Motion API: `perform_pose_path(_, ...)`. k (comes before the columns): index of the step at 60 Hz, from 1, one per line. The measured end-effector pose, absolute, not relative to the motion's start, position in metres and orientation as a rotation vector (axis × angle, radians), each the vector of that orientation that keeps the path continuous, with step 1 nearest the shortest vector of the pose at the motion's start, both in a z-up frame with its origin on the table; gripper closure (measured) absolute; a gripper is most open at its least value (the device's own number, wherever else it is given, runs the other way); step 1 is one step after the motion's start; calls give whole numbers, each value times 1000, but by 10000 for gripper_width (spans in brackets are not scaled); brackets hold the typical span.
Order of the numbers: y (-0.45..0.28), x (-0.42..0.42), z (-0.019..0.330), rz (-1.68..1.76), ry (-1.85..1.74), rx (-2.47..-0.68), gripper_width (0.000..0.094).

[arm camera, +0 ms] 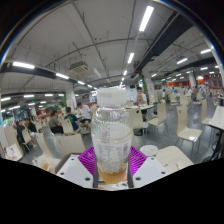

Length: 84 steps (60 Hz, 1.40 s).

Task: Pour water

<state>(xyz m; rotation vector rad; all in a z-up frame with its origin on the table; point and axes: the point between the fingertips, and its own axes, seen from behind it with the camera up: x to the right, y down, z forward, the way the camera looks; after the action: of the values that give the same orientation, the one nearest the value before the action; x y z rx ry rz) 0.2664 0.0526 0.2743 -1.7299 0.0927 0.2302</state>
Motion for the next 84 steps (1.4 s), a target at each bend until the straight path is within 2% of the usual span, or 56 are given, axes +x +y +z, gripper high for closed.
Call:
perform_pose_path(6,54,317,208,74,51,-1801,557)
perform_pose_path(10,44,328,181,28,43,-1851,555)
perform_pose_path(12,49,336,149,6,38,-1873,555)
perform_pose_path(29,13,371,53,-2,55,-1991,531)
perform_pose_path(35,17,366,55,-32,43,-1951,514)
perform_pose_path(43,17,365,53,-28,72,-1978,385)
perform_pose_path(46,12,368,48,-37,89,-2030,274)
perform_pose_path(49,2,367,46,-47,96,-2081,76)
perform_pose_path(56,-33,358,60,-99,97,-2154,92)
perform_pose_path(69,-123,299,112,-110,137,-2260,89)
perform_pose_path(84,-192,250,164,-142,177,-2266,90)
